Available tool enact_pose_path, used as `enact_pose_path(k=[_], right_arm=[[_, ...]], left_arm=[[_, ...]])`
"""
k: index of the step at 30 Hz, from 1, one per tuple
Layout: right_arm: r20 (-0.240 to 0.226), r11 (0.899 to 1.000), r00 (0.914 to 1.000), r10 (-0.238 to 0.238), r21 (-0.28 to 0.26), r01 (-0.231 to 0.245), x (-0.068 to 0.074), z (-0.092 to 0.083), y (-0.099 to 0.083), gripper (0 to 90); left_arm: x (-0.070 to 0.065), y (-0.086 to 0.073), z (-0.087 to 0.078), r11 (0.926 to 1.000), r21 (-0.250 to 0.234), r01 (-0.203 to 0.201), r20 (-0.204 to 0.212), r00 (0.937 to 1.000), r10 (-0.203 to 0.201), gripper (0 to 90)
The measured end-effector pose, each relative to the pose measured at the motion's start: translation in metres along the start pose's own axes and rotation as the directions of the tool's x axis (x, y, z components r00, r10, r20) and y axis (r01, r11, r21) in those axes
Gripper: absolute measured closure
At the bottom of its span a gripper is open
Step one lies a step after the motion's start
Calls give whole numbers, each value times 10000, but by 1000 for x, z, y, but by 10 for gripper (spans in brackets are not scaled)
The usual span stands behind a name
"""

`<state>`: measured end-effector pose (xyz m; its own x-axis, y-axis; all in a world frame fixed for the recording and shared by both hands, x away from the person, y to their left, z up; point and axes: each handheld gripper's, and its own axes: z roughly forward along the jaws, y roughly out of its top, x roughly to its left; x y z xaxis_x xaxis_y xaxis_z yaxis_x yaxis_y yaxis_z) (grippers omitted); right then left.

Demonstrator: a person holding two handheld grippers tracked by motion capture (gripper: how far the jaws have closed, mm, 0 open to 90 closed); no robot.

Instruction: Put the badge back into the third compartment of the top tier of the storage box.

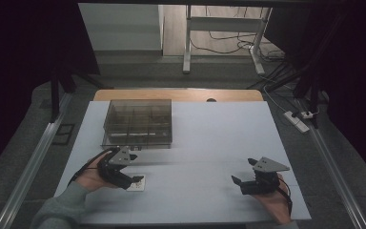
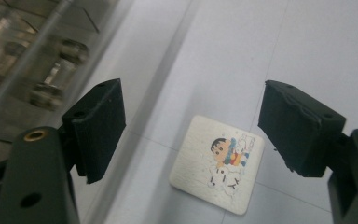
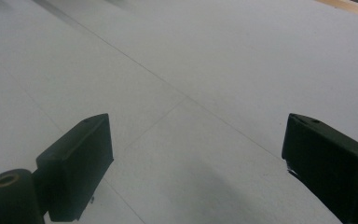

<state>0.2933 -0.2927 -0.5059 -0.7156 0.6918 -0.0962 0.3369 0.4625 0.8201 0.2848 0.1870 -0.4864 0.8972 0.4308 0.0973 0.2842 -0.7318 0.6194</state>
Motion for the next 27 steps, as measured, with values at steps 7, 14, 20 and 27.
enact_pose_path(k=[7,14,20,27], right_arm=[[-1,10000,10000,13,19,-13,0,0,0,82],[-17,10000,10000,4,28,-4,0,0,0,82],[-28,10000,10000,-13,52,14,0,1,0,82],[-31,10000,10000,-19,60,19,0,1,0,82]], left_arm=[[-1,-2,11,9988,478,-106,313,9995,91,205],[-2,-4,18,9960,824,-349,671,9973,294,189],[-5,-5,25,9920,1174,-474,751,9964,387,177],[-8,-5,32,9843,1550,-839,1051,9921,680,178]])
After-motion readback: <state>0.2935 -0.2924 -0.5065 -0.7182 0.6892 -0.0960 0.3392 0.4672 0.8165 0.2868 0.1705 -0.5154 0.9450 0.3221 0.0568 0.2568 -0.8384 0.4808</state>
